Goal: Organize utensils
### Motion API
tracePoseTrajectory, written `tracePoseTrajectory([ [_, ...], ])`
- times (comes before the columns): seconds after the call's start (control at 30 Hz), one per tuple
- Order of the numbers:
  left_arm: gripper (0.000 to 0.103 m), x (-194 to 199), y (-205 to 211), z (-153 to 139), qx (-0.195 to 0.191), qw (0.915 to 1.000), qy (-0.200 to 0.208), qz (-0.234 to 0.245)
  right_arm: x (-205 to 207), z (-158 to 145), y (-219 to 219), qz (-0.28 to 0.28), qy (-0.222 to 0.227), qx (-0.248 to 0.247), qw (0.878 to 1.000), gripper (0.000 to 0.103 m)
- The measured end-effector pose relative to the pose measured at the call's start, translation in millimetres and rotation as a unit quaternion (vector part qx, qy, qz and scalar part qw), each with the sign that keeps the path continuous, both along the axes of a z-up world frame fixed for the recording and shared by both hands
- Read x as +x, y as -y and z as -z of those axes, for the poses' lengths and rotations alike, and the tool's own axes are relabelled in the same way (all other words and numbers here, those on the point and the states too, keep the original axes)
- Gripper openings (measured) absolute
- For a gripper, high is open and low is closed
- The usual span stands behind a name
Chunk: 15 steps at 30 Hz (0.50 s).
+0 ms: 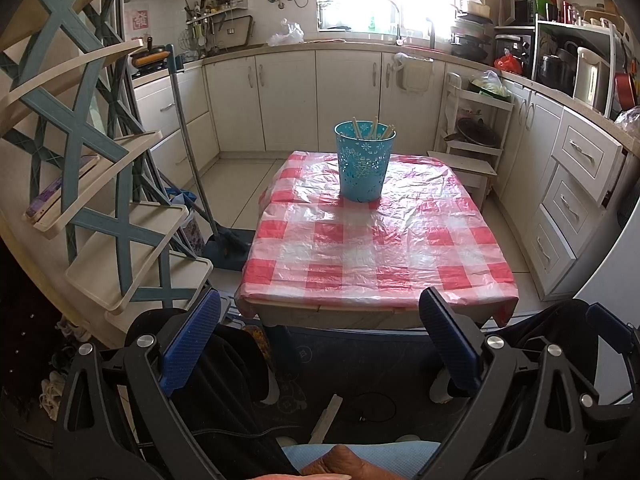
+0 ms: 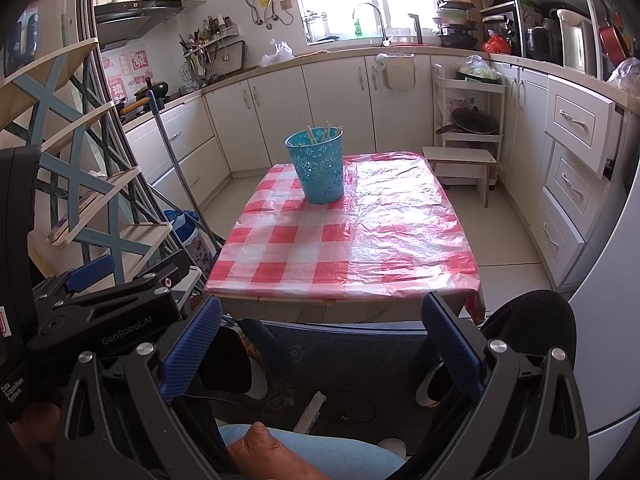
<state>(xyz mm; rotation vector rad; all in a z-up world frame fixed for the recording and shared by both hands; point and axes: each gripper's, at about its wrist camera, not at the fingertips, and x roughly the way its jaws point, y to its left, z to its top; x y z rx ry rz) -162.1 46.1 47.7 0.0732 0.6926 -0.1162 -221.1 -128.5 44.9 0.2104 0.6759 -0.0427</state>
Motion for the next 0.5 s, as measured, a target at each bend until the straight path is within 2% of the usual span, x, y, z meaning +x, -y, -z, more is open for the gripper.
tracePoseTrajectory([
  [0.5, 0.095, 0.8, 3.2, 0.6, 0.013, 0.9999, 0.001, 0.001, 0.4, -2.4, -4.8, 0.003, 0.018, -0.006, 1.000, 0.096],
])
